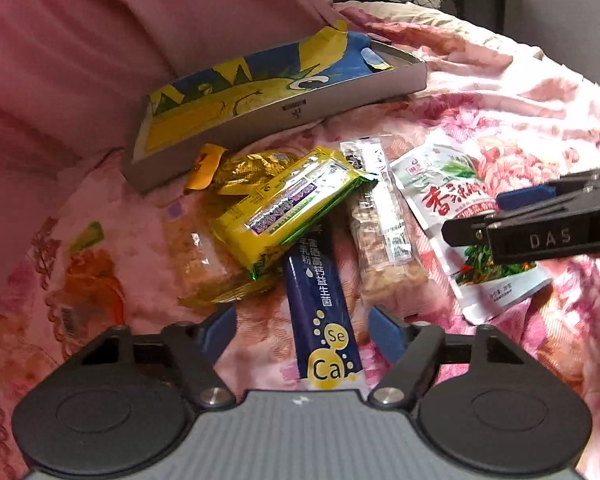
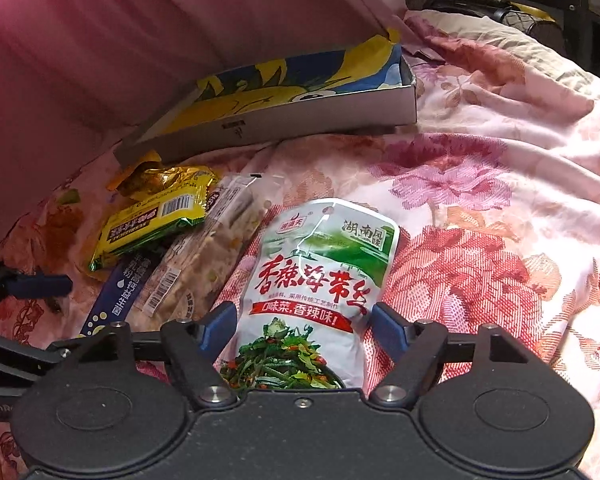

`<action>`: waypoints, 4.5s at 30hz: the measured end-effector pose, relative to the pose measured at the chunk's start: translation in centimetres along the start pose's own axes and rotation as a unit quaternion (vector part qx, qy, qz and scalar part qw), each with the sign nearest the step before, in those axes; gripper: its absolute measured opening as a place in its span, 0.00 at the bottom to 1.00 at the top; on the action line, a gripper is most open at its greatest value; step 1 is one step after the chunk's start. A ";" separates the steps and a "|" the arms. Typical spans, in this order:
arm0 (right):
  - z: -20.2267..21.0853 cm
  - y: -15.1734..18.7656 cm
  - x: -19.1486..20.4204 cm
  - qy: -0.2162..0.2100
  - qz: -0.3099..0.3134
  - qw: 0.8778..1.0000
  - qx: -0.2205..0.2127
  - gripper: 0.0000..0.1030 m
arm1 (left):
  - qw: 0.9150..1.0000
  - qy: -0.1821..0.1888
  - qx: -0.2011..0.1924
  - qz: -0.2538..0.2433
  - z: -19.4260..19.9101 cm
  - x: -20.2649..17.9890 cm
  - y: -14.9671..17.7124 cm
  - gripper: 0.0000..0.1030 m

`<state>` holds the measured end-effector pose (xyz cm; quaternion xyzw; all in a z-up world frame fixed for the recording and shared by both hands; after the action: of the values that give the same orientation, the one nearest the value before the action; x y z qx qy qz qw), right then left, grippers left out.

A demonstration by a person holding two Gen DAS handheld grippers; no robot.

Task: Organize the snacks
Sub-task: 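Grasp the blue tube with the left tool while the right tool grasps the green seaweed bag, then lift the blue tube with the left tool while the right tool carries the seaweed bag toward the box, then lower the blue tube into the box with the left tool while the right tool releases the seaweed bag there, then withdraw both open tools from the box back toward the snacks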

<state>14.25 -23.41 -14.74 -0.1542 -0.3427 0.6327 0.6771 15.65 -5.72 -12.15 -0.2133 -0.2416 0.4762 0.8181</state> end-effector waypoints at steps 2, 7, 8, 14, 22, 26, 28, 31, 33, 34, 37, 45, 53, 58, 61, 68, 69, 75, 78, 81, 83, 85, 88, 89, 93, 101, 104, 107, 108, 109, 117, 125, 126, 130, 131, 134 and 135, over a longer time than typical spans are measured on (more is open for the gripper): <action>0.0 0.0 -0.1 0.000 -0.003 1.000 -0.002 0.74 | 1.000 0.014 0.004 0.016 -0.1 0.4 -0.1 0.65; -0.1 0.0 -0.3 0.006 -0.010 1.000 -0.005 0.70 | 0.997 0.042 0.019 0.060 -0.5 1.3 -0.1 0.44; -0.1 0.1 -0.3 0.006 -0.010 1.000 -0.006 0.70 | 0.996 0.048 0.023 0.074 -0.6 1.6 -0.1 0.42; -0.3 0.3 0.0 0.012 -0.003 1.000 -0.007 0.69 | 0.989 0.064 0.039 0.130 -1.6 2.5 -0.1 0.34; -0.3 0.5 0.6 0.017 0.009 1.000 -0.011 0.63 | 0.989 0.044 0.053 0.132 -2.0 1.7 -0.5 0.24; -0.1 0.5 0.7 0.012 0.009 1.000 -0.010 0.59 | 0.987 0.045 0.069 0.141 -1.5 1.5 -0.6 0.19; 0.1 0.4 0.7 0.007 0.006 1.000 -0.009 0.57 | 0.986 0.046 0.079 0.141 -1.2 1.3 -0.6 0.16; 0.3 0.3 0.6 0.000 0.001 1.000 -0.006 0.53 | 0.985 0.045 0.098 0.137 -0.3 0.8 -0.5 0.15; 0.5 0.3 0.7 -0.006 -0.002 1.000 -0.004 0.49 | 0.984 0.046 0.112 0.134 0.3 0.4 -0.2 0.14; 0.6 0.4 0.7 -0.009 -0.003 1.000 -0.004 0.46 | 0.983 0.045 0.119 0.134 0.6 0.2 0.0 0.14; 1.2 0.5 0.7 -0.018 -0.009 1.000 -0.004 0.42 | 0.979 0.047 0.140 0.137 1.7 -0.2 0.3 0.13; 3.4 0.4 0.4 -0.037 -0.024 0.999 -0.025 0.42 | 0.964 0.097 0.185 0.164 5.1 -1.4 0.8 0.11; 6.0 -1.1 -0.3 -0.045 -0.025 0.996 -0.079 0.42 | 0.967 0.125 0.150 0.163 7.5 -3.1 -1.3 0.10; 7.2 -2.4 -0.8 -0.046 -0.020 0.992 -0.117 0.42 | 0.972 0.120 0.110 0.170 8.4 -2.9 -3.4 0.10; 7.2 -3.6 -1.2 -0.048 -0.027 0.989 -0.138 0.42 | 0.976 0.109 0.078 0.171 8.5 -2.4 -5.3 0.10; 5.4 -7.9 -1.9 -0.051 -0.019 0.979 -0.197 0.42 | 0.983 0.066 -0.017 0.171 6.6 -0.9 -11.0 0.10; 5.1 -8.7 -2.1 -0.051 -0.016 0.976 -0.211 0.42 | 0.983 0.055 -0.037 0.170 6.2 -0.6 -12.0 0.10; 1.4 -13.1 -3.2 -0.032 -0.001 0.968 -0.250 0.42 | 0.977 0.008 -0.110 0.181 1.9 0.9 -17.6 0.10; -0.3 -14.7 -3.8 -0.026 0.004 0.965 -0.259 0.42 | 0.971 0.006 -0.121 0.208 -1.0 1.6 -19.5 0.10; -2.0 -16.1 -4.0 -0.023 0.025 0.964 -0.265 0.42 | 0.963 0.010 -0.127 0.238 -3.9 2.4 -20.9 0.10; -3.2 -16.8 -4.1 -0.019 0.036 0.963 -0.265 0.42 | 0.959 0.013 -0.125 0.254 -5.7 2.9 -21.5 0.10; -4.5 -17.5 -4.2 -0.017 0.040 0.965 -0.258 0.42 | 0.958 0.012 -0.119 0.262 -7.3 3.2 -21.8 0.10; -6.4 -18.0 -4.2 -0.017 0.042 0.971 -0.237 0.42 | 0.957 0.010 -0.104 0.272 -9.5 3.6 -21.5 0.10; -6.9 -18.1 -4.1 -0.017 0.047 0.972 -0.228 0.42 | 0.956 0.010 -0.096 0.278 -10.1 3.8 -21.2 0.10; -8.7 -18.0 -3.4 -0.003 0.076 0.977 -0.198 0.42 | 0.951 0.014 -0.071 0.301 -12.3 4.4 -20.0 0.10; -10.4 -18.0 -4.4 -0.003 0.058 0.984 -0.169 0.43 | 0.945 0.012 -0.039 0.325 -14.2 5.0 -18.5 0.11; -11.0 -17.9 -4.7 -0.003 0.050 0.986 -0.157 0.44 | 0.944 0.008 -0.031 0.328 -14.5 5.1 -18.3 0.11; -11.3 -17.8 -4.9 0.002 0.050 0.987 -0.151 0.48 | 0.944 0.002 -0.028 0.328 -14.6 5.2 -18.2 0.13; -11.3 -17.7 -4.9 0.002 0.052 0.987 -0.151 0.49 | 0.945 0.000 -0.027 0.326 -14.6 5.2 -18.2 0.15; -11.4 -17.8 -4.8 0.001 0.053 0.987 -0.151 0.51 | 0.945 -0.004 -0.025 0.326 -14.6 5.2 -18.1 0.18; -10.5 -17.9 -4.6 0.001 0.055 0.986 -0.159 0.73 | 0.939 -0.039 -0.028 0.341 -13.2 5.9 -17.5 0.72; -5.6 -17.6 -3.9 0.004 0.054 0.977 -0.208 0.90 | 0.938 -0.067 -0.077 0.331 -7.6 6.6 -17.0 0.98; -4.8 -17.5 -3.9 0.004 0.051 0.975 -0.215 0.93 | 0.938 -0.070 -0.085 0.329 -6.7 6.7 -16.8 0.99; -1.1 -16.9 -3.5 0.006 0.045 0.970 -0.240 0.98 | 0.939 -0.091 -0.111 0.311 -3.1 6.9 -16.0 1.00; -0.2 -16.7 -3.3 0.006 0.047 0.968 -0.246 0.99 | 0.939 -0.099 -0.117 0.307 -2.1 6.9 -15.6 1.00; 2.8 -15.8 -2.8 0.006 0.046 0.963 -0.266 0.99 | 0.939 -0.109 -0.130 0.299 0.5 6.9 -14.4 1.00; 3.8 -15.5 -2.6 0.005 0.045 0.961 -0.272 0.99 | 0.939 -0.114 -0.134 0.297 1.3 6.8 -13.9 1.00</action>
<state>23.50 -29.12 -2.74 -0.3509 -0.4910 0.5448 0.5823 27.21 -5.89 -1.75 -0.3275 -0.3201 0.6818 0.5704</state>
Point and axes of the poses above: each gripper's, at about its wrist camera, not at the fingertips, and z roughly against the way its jaws point, x to its left, y to its underside, the point moved 5 cm from there along -z, roughly the way its jaws point, and after that the axes turned 4 degrees about -y, right-handed, at the moved point
